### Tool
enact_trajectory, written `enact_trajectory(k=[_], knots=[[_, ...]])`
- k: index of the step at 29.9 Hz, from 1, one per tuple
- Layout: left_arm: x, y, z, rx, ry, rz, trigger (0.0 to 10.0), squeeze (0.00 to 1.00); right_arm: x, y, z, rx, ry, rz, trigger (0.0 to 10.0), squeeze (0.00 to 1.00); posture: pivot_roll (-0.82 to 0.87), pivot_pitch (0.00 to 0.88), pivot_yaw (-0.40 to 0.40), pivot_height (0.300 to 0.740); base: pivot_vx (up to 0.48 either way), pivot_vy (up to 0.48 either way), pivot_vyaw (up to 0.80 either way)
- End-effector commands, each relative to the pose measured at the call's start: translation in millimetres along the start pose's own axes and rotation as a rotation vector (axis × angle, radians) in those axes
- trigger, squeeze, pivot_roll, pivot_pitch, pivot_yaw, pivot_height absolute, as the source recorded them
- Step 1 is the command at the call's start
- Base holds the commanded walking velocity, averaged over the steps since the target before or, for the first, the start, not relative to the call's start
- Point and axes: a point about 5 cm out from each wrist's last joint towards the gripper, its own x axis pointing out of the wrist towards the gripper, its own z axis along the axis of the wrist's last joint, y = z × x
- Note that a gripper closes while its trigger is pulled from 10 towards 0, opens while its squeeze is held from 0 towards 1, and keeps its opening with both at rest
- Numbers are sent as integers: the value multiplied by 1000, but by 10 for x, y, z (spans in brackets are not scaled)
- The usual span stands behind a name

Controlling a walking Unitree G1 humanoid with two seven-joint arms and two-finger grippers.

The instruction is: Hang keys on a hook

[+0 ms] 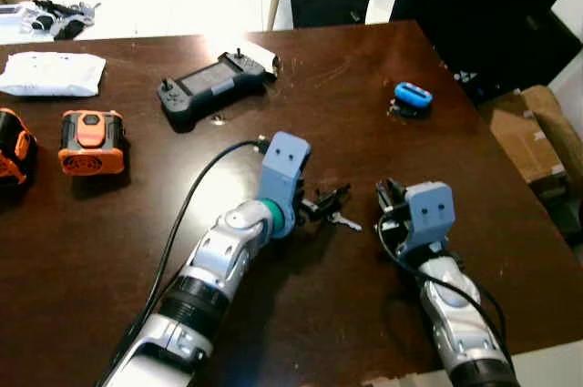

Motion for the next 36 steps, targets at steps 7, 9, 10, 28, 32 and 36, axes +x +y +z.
enact_trajectory(k=[7,9,10,28,32,36], knots=[[66,-64,96,41,-42,-35,10000,0,-43,7,-64,-7,19,6,10000,0,-121,159,38,740,0,0,0],[80,-65,59,40,-28,-27,10000,0,-42,17,-66,-6,19,10,10000,0,-121,159,38,740,0,0,0],[87,-64,35,39,-19,-21,10000,0,-41,24,-67,-6,19,13,10000,0,-124,158,37,740,0,0,0],[-136,240,-485,-48,70,65,0,0,-35,-6,-51,-12,10,16,10000,0,-125,165,25,740,0,0,0],[-170,272,-516,-59,66,78,0,0,-35,-9,-47,-12,9,15,10000,0,-125,168,24,740,0,0,0],[-216,310,-558,-63,64,93,0,0,-39,-15,-46,-12,8,12,10000,0,-129,173,26,740,0,0,0]])
